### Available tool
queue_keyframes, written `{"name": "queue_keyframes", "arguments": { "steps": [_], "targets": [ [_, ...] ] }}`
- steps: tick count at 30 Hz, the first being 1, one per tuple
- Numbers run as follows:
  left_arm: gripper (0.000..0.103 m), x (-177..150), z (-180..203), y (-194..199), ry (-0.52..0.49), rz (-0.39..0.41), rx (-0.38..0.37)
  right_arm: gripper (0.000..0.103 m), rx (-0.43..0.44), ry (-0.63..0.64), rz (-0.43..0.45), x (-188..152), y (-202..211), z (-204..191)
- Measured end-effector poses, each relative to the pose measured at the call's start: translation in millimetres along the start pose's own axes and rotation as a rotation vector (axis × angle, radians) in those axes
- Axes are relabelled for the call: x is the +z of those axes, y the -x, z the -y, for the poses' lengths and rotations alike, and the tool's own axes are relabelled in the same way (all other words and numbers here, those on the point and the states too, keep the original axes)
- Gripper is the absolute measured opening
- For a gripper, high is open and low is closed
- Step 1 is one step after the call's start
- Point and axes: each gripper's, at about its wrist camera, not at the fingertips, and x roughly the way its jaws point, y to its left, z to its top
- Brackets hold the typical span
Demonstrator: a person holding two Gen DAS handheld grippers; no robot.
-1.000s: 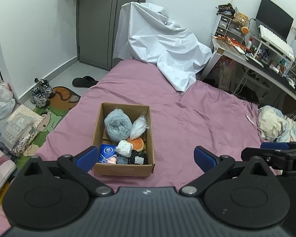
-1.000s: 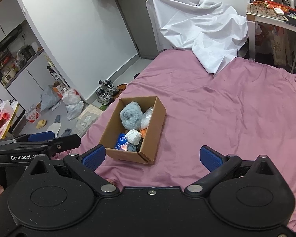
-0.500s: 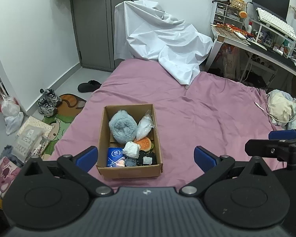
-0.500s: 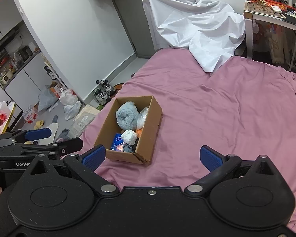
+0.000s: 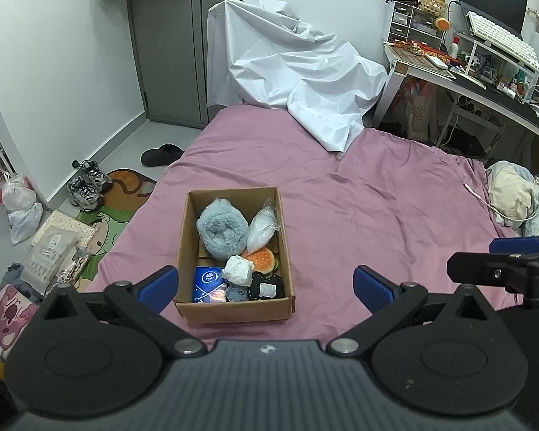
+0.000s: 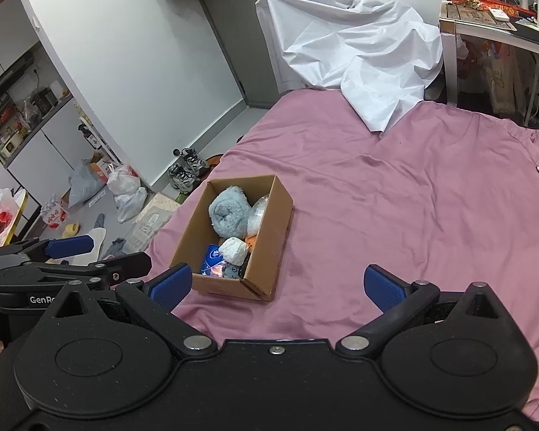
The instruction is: Organize soft objects
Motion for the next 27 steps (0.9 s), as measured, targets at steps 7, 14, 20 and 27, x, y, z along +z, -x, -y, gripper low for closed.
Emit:
{"name": "queue_keyframes", "arguments": {
  "steps": [7,14,20,27],
  "targets": [
    [0.103,-1.0,1.1,-1.7,-0.002,-0.008,-0.001,0.103,0.002,-0.019,0.003,0.1,-2.5,1.5],
    [0.103,2.1,2.5,-8.9,-0.008,-0.025,0.0,0.103,0.004,-0.035,0.004,-1.4,-4.4,6.2],
    [0.103,5.8,9.4,-17.8,-0.014,-0.05,0.003,0.103,0.013,-0.06,-0.004,-2.0,-9.2,19.3],
    [0.103,8.7,20.6,-29.4,-0.023,-0.076,0.009,0.103,0.019,-0.086,-0.014,-3.2,-15.2,36.3]
  ]
}}
